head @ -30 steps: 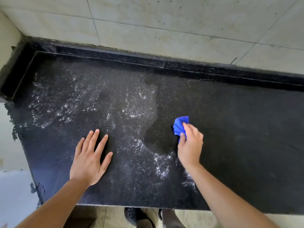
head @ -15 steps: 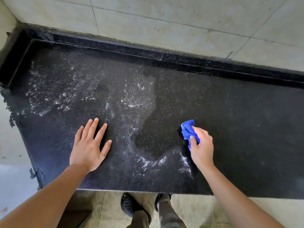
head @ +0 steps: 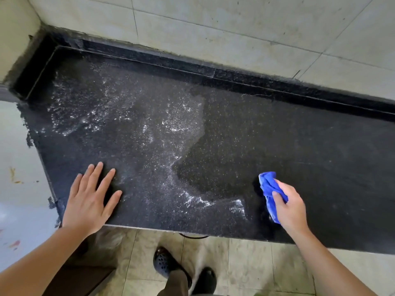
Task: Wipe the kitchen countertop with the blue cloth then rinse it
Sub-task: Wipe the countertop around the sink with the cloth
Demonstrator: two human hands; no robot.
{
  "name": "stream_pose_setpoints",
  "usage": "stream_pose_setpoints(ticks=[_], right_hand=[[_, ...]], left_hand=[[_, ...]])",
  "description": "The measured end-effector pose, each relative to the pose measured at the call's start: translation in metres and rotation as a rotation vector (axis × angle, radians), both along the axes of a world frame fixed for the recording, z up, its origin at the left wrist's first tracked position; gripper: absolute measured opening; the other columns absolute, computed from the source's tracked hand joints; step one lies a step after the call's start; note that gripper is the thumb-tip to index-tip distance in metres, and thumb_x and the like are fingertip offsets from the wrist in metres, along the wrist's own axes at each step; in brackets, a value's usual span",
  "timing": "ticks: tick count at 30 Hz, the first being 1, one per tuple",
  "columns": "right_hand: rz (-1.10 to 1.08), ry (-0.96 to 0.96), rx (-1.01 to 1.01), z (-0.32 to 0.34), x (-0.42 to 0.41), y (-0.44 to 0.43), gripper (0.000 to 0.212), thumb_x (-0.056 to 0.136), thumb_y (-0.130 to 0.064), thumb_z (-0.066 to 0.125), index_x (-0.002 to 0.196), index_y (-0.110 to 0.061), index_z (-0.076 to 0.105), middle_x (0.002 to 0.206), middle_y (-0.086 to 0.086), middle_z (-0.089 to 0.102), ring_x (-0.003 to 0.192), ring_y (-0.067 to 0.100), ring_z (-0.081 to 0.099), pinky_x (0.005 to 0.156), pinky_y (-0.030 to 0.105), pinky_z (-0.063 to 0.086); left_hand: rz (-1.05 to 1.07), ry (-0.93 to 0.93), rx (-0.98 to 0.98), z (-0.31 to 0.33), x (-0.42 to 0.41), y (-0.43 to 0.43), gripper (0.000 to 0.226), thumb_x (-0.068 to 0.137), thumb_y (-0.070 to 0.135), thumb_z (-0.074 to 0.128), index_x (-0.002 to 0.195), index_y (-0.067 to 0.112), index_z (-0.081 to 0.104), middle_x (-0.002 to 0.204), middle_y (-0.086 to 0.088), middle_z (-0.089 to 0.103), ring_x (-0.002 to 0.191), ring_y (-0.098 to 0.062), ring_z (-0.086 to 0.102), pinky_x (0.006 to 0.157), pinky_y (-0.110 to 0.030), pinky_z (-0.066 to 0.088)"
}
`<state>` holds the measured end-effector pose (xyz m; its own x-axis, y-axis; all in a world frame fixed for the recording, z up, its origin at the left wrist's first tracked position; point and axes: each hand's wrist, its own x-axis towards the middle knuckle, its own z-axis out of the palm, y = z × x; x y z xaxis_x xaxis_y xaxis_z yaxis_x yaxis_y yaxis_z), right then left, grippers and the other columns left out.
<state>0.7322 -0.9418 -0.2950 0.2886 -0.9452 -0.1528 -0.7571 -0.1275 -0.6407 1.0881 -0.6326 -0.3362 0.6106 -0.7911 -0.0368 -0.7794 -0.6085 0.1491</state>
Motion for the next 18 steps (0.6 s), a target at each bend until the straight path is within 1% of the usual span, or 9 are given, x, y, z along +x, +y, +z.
stream_pose_setpoints(ticks=[2, 5, 8, 11, 13, 14, 16, 17, 18], right_hand=[[-0.08, 0.039, -0.106, -0.024, -0.008, 0.037, 0.047, 0.085, -0.028, 0.039, 0.123, -0.008, 0.06, 0.125, 0.008, 0.06, 0.112, 0.032, 0.053, 0.092, 0.034, 0.04], [-0.01, 0.025, -0.26, -0.042, 0.024, 0.102, 0.046, 0.088, -0.024, 0.038, 0.123, -0.003, 0.061, 0.125, 0.012, 0.059, 0.105, 0.029, 0.049, 0.093, 0.034, 0.036], [0.15, -0.073, -0.2, -0.04, 0.063, 0.159, 0.044, 0.089, -0.021, 0.037, 0.124, -0.009, 0.061, 0.126, 0.0, 0.057, 0.107, 0.017, 0.045, 0.096, 0.026, 0.037], [0.355, -0.199, 0.018, -0.025, 0.092, 0.187, 0.041, 0.087, -0.016, 0.041, 0.121, -0.018, 0.064, 0.121, -0.014, 0.058, 0.11, 0.007, 0.047, 0.099, 0.014, 0.034], [0.472, -0.341, 0.277, -0.006, 0.103, 0.182, 0.038, 0.088, -0.008, 0.047, 0.119, -0.021, 0.065, 0.116, -0.016, 0.063, 0.107, 0.002, 0.056, 0.097, 0.015, 0.039], [0.483, -0.401, 0.385, 0.004, 0.105, 0.167, 0.037, 0.089, -0.003, 0.05, 0.117, -0.021, 0.066, 0.111, -0.016, 0.066, 0.103, -0.003, 0.059, 0.093, 0.014, 0.042], [0.372, -0.432, 0.353, 0.017, 0.099, 0.123, 0.04, 0.088, 0.006, 0.051, 0.113, -0.023, 0.064, 0.103, -0.017, 0.067, 0.093, -0.01, 0.061, 0.085, 0.01, 0.043], [0.264, -0.398, 0.263, 0.015, 0.092, 0.095, 0.039, 0.089, 0.004, 0.051, 0.113, -0.023, 0.064, 0.102, -0.016, 0.067, 0.092, -0.007, 0.061, 0.084, 0.012, 0.043], [0.153, -0.324, 0.154, 0.008, 0.086, 0.068, 0.033, 0.09, -0.002, 0.05, 0.113, -0.02, 0.065, 0.104, -0.01, 0.068, 0.096, 0.001, 0.062, 0.086, 0.016, 0.042]], left_hand=[[0.016, 0.002, 0.009, -0.002, -0.001, 0.006, 0.068, 0.094, 0.054, 0.025, 0.144, 0.01, 0.044, 0.153, -0.02, 0.032, 0.144, -0.037, 0.024, 0.116, -0.051, 0.016], [0.017, -0.013, 0.01, -0.004, -0.001, 0.005, 0.068, 0.095, 0.053, 0.024, 0.144, 0.012, 0.043, 0.154, -0.019, 0.031, 0.144, -0.036, 0.023, 0.117, -0.05, 0.015], [0.018, -0.03, 0.008, -0.006, -0.001, 0.006, 0.067, 0.095, 0.054, 0.023, 0.145, 0.013, 0.041, 0.154, -0.018, 0.031, 0.144, -0.036, 0.023, 0.117, -0.049, 0.014], [0.025, -0.03, 0.016, -0.006, -0.001, 0.007, 0.068, 0.095, 0.055, 0.021, 0.147, 0.015, 0.04, 0.155, -0.017, 0.03, 0.145, -0.034, 0.021, 0.117, -0.048, 0.013], [0.024, -0.032, 0.02, -0.006, -0.001, 0.007, 0.068, 0.095, 0.057, 0.02, 0.147, 0.016, 0.039, 0.156, -0.016, 0.029, 0.146, -0.033, 0.02, 0.118, -0.048, 0.013], [0.027, -0.031, 0.019, -0.006, -0.001, 0.008, 0.068, 0.095, 0.057, 0.019, 0.147, 0.017, 0.039, 0.156, -0.015, 0.029, 0.146, -0.032, 0.02, 0.118, -0.048, 0.013], [0.035, -0.035, 0.007, -0.007, -0.001, 0.009, 0.068, 0.095, 0.057, 0.02, 0.147, 0.017, 0.039, 0.156, -0.015, 0.03, 0.146, -0.032, 0.021, 0.118, -0.047, 0.013], [0.035, -0.037, 0.001, -0.008, -0.001, 0.009, 0.068, 0.095, 0.057, 0.02, 0.147, 0.017, 0.04, 0.156, -0.014, 0.03, 0.145, -0.032, 0.022, 0.118, -0.047, 0.013], [0.035, -0.038, -0.003, -0.008, 0.0, 0.009, 0.068, 0.095, 0.056, 0.021, 0.147, 0.017, 0.04, 0.155, -0.014, 0.03, 0.145, -0.032, 0.022, 0.118, -0.046, 0.013]])
